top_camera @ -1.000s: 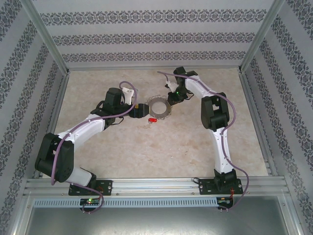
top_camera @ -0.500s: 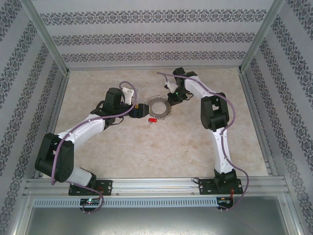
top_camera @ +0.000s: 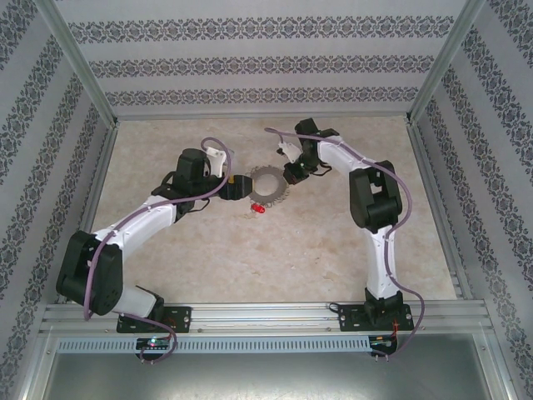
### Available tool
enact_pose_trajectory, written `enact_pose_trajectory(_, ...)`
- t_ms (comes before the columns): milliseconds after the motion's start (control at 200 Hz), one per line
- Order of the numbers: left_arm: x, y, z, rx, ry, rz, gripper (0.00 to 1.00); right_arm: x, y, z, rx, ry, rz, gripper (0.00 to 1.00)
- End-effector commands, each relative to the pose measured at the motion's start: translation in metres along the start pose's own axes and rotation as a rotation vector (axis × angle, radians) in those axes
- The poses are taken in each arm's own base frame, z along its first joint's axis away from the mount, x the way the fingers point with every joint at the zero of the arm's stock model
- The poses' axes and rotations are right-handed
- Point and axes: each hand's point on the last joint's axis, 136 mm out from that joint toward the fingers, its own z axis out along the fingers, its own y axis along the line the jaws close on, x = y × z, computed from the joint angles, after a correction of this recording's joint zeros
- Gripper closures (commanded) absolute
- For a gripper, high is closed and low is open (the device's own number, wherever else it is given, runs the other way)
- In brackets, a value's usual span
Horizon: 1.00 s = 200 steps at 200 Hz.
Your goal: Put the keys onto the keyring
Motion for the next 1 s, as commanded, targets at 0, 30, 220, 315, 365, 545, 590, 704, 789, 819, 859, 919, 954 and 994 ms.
enact_pose_trajectory(0, -0.005, -0.010, -0.009, 0.010, -0.023, 0.034, 0.19, -0.030, 0.042, -0.029, -0.033, -0.151, -0.204, 1.00)
enact_pose_trajectory(30, -0.006, -0.012, -0.010, 0.011, -0.028, 0.037, 0.20, -0.031, 0.049, -0.032, -0.038, -0.170, -0.238, 1.00)
enact_pose_trajectory(220, -0.012, -0.018, -0.023, 0.006, -0.061, 0.051, 0.20, -0.040, 0.083, -0.067, -0.080, -0.356, -0.362, 1.00)
enact_pose_trajectory(315, -0.016, -0.023, -0.033, 0.000, -0.084, 0.063, 0.21, -0.042, 0.106, -0.092, -0.129, -0.470, -0.436, 1.00)
enact_pose_trajectory(365, -0.018, -0.025, -0.038, -0.003, -0.097, 0.069, 0.22, -0.041, 0.119, -0.104, -0.155, -0.522, -0.475, 1.00)
enact_pose_trajectory(545, -0.024, -0.039, -0.061, 0.005, -0.153, 0.109, 0.26, -0.028, 0.164, -0.145, -0.242, -0.650, -0.626, 1.00)
enact_pose_trajectory(590, -0.025, -0.042, -0.068, 0.011, -0.170, 0.126, 0.28, -0.024, 0.175, -0.156, -0.266, -0.684, -0.661, 1.00)
enact_pose_trajectory(704, -0.022, -0.064, -0.087, 0.086, -0.215, 0.204, 0.34, -0.011, 0.201, -0.185, -0.331, -0.782, -0.714, 1.00)
enact_pose_trajectory(789, -0.017, -0.091, -0.102, 0.188, -0.264, 0.295, 0.36, 0.001, 0.220, -0.206, -0.399, -0.850, -0.746, 1.00)
enact_pose_trajectory(819, -0.014, -0.103, -0.106, 0.231, -0.278, 0.346, 0.38, 0.005, 0.226, -0.213, -0.421, -0.869, -0.756, 1.00)
enact_pose_trajectory(859, -0.007, -0.120, -0.112, 0.290, -0.293, 0.417, 0.38, 0.012, 0.235, -0.221, -0.452, -0.888, -0.773, 1.00)
enact_pose_trajectory(919, 0.007, -0.145, -0.120, 0.372, -0.301, 0.520, 0.39, 0.023, 0.250, -0.231, -0.489, -0.909, -0.805, 1.00)
enact_pose_trajectory(954, 0.015, -0.156, -0.124, 0.410, -0.310, 0.575, 0.39, 0.029, 0.258, -0.234, -0.505, -0.913, -0.825, 1.00)
enact_pose_trajectory(994, 0.023, -0.166, -0.128, 0.443, -0.314, 0.621, 0.39, 0.037, 0.267, -0.237, -0.517, -0.914, -0.850, 1.00)
